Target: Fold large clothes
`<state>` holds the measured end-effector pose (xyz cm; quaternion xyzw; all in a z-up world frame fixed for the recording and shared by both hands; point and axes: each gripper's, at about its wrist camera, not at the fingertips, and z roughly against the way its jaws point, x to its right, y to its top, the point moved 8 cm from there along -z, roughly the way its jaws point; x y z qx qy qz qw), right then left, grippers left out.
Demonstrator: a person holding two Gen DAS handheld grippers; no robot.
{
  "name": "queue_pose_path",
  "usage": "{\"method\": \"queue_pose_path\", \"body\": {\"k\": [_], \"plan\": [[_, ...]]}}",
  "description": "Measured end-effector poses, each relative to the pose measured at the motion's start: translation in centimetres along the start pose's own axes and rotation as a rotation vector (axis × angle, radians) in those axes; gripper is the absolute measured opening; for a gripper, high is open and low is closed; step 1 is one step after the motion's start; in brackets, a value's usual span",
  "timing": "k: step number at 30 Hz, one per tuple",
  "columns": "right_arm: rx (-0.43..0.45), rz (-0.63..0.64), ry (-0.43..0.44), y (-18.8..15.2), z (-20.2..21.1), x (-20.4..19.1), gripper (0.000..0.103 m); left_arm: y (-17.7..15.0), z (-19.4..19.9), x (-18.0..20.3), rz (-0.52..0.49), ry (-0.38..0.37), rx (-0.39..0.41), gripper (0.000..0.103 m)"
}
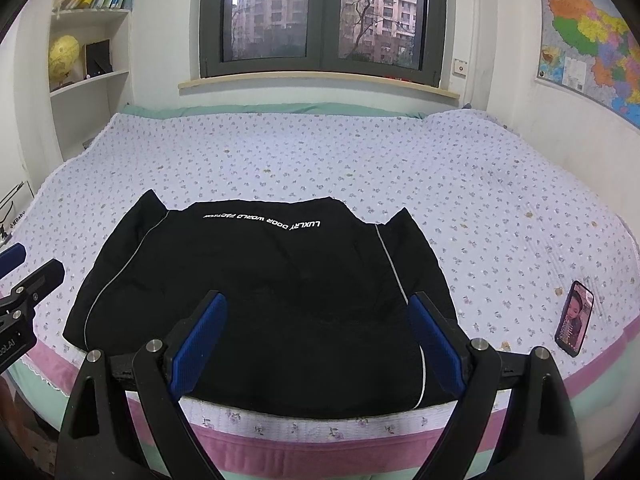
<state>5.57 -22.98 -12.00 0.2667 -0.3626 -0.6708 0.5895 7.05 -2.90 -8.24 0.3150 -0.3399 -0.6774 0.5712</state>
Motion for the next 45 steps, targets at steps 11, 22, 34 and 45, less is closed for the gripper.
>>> {"method": "queue_pose_path", "body": {"k": [11,22,34,45], "plan": [[-0.011,-0.001,0.000,-0.3,-0.7,0.4,0.093,-0.4,-0.5,0.7,-0.019,-0.003,-0.009,0.079],[-0.025,-0.010,-0.002,-0.6,-1.3,0.7,0.093,-0.6,-1.0,1.0,-0.021,-0.007,-0.021,0.079],[-0.042,-0.035,0.001,-1.1,-2.2,1.8,0.093,-0.6,-2.1,1.9,-0.041,-0.007,-0.038,0.079],[-0.063,-0.061,0.030,-1.4,-3.9,2.8,0.093,-0.1,-3.3,3.3,-0.076,0.016,-0.053,0.079]]}}
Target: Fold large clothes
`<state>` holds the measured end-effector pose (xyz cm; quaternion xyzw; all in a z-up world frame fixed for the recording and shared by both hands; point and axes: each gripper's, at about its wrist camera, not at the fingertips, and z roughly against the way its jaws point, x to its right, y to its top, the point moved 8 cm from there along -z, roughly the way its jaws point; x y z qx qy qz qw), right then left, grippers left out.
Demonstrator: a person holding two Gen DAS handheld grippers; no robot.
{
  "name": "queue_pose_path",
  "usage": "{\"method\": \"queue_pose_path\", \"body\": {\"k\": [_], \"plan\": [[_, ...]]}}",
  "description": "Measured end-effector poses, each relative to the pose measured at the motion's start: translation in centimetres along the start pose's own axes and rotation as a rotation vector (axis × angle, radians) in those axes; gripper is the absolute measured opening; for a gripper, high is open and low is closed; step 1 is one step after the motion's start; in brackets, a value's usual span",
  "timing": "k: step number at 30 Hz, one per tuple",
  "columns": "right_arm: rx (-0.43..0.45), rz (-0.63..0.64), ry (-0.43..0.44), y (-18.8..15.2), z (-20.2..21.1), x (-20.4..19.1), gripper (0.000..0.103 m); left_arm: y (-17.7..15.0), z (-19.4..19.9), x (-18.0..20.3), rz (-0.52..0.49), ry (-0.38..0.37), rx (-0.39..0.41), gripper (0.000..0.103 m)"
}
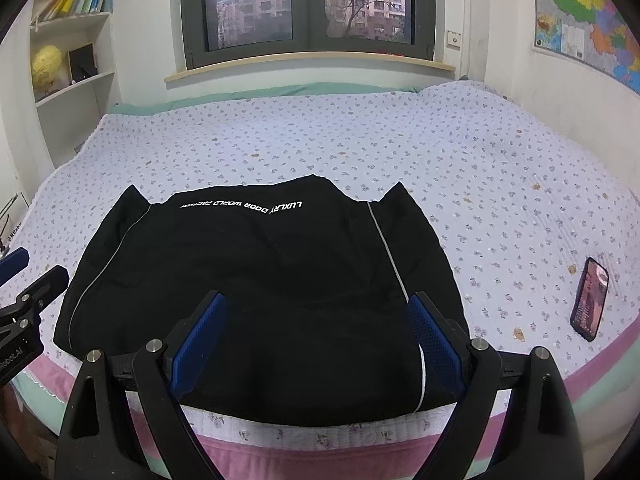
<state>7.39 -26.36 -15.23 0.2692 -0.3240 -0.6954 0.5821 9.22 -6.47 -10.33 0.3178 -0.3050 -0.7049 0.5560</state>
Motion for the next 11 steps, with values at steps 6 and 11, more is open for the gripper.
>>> {"method": "queue_pose_path", "body": {"k": [6,11], "plan": [[-0.017,0.012,0.008,-0.4,-1.2,0.1,0.093,0.3,-1.3,0.9,-0.003,-0.007,-0.020,0.079],[-0.021,0.016,0.019,-0.2,-2.4,0.6,0.093,1.0,-2.2,1.9,-0.032,-0.002,-0.010,0.079]]}}
